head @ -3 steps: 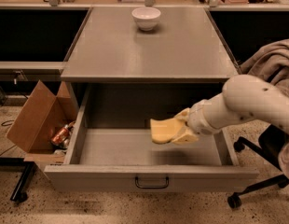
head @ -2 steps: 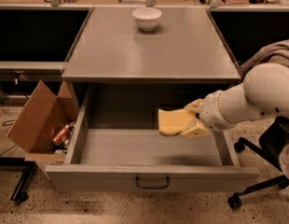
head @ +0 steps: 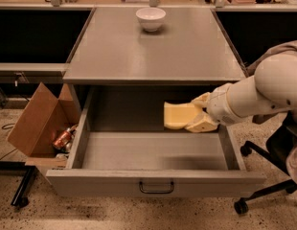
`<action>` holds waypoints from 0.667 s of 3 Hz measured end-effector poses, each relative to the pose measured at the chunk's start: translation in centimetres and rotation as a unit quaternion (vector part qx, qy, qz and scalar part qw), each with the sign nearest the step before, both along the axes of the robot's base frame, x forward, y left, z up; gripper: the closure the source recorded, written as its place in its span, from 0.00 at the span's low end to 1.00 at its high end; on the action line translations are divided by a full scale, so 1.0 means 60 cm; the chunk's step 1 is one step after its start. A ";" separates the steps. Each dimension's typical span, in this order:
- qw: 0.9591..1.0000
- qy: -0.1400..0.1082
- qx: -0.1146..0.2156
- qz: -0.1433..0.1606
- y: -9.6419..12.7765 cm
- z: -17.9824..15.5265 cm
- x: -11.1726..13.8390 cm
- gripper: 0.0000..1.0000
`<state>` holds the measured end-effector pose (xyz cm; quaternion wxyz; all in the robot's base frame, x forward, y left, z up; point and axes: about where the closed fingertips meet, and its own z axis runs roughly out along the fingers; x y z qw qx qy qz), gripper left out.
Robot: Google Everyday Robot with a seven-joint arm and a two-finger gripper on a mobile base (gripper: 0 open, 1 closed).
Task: Pick sponge from top drawer and place on counter
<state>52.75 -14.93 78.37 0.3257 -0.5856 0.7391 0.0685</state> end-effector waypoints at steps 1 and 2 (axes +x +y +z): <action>0.997 -0.016 0.047 -0.058 -0.041 0.079 0.089 1.00; 0.991 -0.034 0.092 -0.091 -0.063 0.150 0.166 1.00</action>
Offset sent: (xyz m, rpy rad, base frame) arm 0.1576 -0.0618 0.1510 0.2946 -0.1276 -0.2707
